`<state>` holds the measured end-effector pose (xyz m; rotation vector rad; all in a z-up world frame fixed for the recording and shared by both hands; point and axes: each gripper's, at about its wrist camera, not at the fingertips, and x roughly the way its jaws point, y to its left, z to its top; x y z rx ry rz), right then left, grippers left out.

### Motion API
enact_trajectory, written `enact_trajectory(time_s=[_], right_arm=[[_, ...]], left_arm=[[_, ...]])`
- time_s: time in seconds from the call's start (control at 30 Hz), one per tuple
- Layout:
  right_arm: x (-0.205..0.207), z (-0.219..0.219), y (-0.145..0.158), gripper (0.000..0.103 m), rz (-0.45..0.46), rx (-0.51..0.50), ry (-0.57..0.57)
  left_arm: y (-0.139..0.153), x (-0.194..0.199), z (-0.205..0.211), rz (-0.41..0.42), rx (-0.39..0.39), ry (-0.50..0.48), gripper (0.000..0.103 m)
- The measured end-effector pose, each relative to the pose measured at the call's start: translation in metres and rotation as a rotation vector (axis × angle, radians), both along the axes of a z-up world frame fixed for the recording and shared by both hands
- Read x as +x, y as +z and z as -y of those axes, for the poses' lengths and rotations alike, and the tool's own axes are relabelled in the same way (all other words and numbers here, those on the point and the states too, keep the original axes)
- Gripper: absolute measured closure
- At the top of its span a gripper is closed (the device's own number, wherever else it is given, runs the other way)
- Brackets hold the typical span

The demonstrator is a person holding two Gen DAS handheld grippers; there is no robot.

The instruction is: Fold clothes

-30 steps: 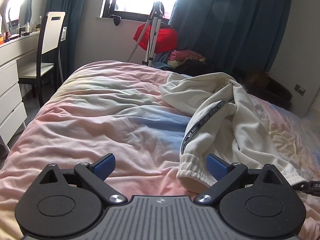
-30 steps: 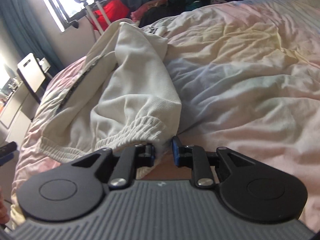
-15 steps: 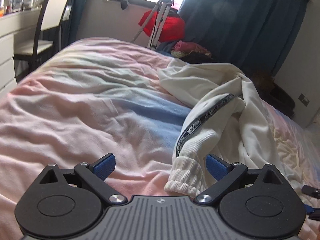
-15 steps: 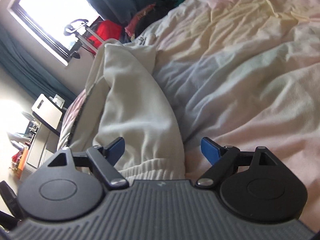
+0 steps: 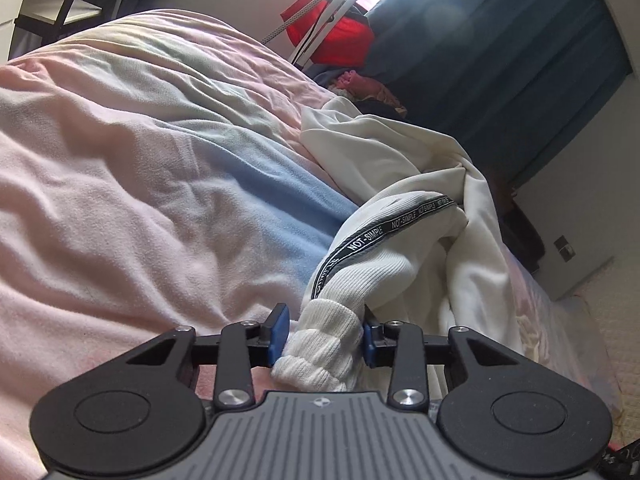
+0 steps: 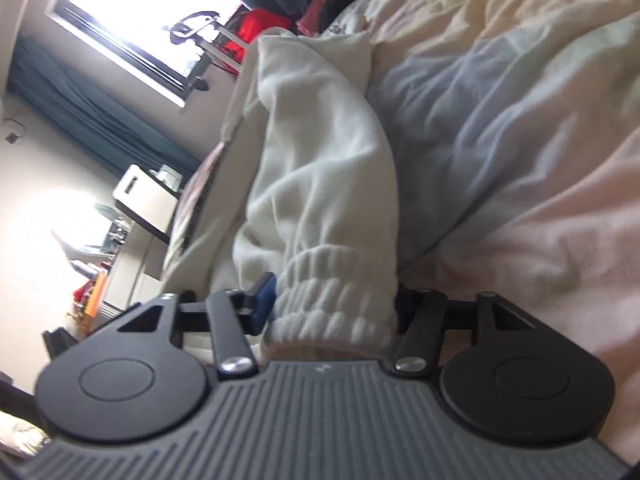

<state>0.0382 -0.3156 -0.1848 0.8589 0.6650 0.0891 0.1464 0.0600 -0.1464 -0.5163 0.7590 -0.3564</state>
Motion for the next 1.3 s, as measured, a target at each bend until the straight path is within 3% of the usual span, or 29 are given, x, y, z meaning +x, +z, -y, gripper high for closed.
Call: enact_trajectory(time_s=[0.17,0.27,0.43,0.57,0.73,0.83,0.93,1.17,1.23,1.27,1.3], right_arm=[[-0.013,-0.012,0.004,0.058,0.035,0.041,-0.042],[-0.025,-0.028,0.001,0.059,0.096,0.155,0.005],[-0.019,-0.092,0.006,0.062,0.093,0.159,0.096],[0.01,-0.158,0.014,0.062,0.139,0.237,0.165],[0.064,-0.277,0.015,0.062,0.184,0.337,0.394],[0.1,-0.342,0.007,0.062,0.182,0.396,0.504],[0.135,-0.392,-0.006,0.062,0.148,0.412,0.574],[0.161,-0.425,-0.004,0.059,0.156,0.23,0.659],[0.156,-0.427,0.002,0.055,0.145,0.195,0.684],[0.153,-0.428,0.005,0.05,0.14,0.177,0.696],[0.15,-0.429,0.008,0.038,0.135,0.159,0.708]], left_arm=[[0.015,-0.003,-0.008,0.03,-0.021,0.055,0.078],[0.036,0.005,-0.021,0.043,-0.014,0.115,0.082],[0.082,0.038,-0.051,0.075,-0.005,0.142,0.084],[0.128,0.069,-0.094,0.146,0.081,0.149,0.085],[0.165,0.112,-0.178,0.185,0.229,0.235,0.085],[0.163,0.143,-0.228,0.161,0.331,0.296,0.085],[0.138,0.181,-0.269,0.061,0.381,0.327,0.085],[0.074,0.228,-0.293,-0.06,0.406,0.315,0.081],[0.069,0.225,-0.293,-0.07,0.421,0.322,0.074],[0.07,0.223,-0.293,-0.072,0.438,0.326,0.064],[0.071,0.221,-0.293,-0.074,0.458,0.329,0.047]])
